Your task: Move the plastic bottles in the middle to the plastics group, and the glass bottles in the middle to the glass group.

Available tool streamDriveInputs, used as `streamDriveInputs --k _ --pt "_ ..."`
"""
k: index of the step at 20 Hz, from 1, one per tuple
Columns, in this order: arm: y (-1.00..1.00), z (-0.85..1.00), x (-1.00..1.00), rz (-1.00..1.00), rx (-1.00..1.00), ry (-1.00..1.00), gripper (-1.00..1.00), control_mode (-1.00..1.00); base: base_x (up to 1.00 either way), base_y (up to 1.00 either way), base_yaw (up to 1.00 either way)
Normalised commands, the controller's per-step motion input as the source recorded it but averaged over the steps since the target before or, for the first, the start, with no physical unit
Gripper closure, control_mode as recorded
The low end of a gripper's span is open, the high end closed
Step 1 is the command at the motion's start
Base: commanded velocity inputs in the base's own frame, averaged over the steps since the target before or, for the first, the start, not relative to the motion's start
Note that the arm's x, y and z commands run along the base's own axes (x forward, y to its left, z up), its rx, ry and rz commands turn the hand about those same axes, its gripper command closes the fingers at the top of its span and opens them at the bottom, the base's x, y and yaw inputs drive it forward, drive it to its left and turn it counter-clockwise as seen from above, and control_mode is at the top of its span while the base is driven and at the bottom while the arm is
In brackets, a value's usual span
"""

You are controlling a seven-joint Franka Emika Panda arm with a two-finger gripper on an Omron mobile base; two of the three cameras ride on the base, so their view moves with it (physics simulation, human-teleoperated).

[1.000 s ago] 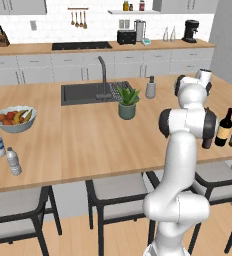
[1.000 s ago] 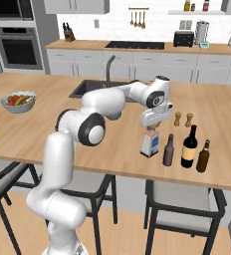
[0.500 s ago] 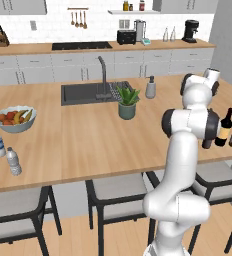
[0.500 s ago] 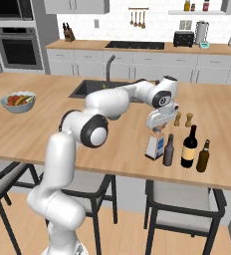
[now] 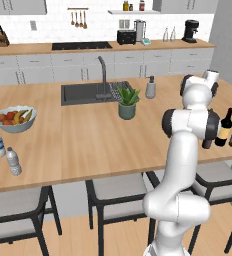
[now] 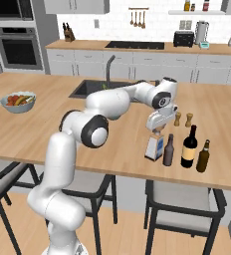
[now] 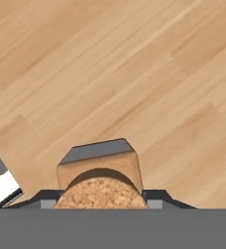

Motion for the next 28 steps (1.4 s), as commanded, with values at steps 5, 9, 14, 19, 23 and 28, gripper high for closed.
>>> streamDriveInputs --k 5,9,14,19,23,28 --pt "0.0 -0.3 -0.2 0.05 0.0 0.0 1.0 -1.0 0.0 0.0 0.0" --pt "0.0 -0.28 -0.2 0.05 0.0 0.0 -1.0 -1.0 0.0 0.0 0.0" --pt "0.04 -0.16 -0.18 0.03 0.0 0.0 -1.0 -1.0 0.0 0.0 0.0" --pt "0.09 -0.01 -0.15 0.02 0.0 0.0 -1.0 -1.0 0.0 0.0 0.0" --pt "0.09 0.0 -0.12 0.02 0.0 0.0 -1.0 -1.0 0.0 0.0 0.0" --pt "0.0 0.23 -0.14 0.0 0.0 0.0 -1.0 -1.0 0.0 0.0 0.0"
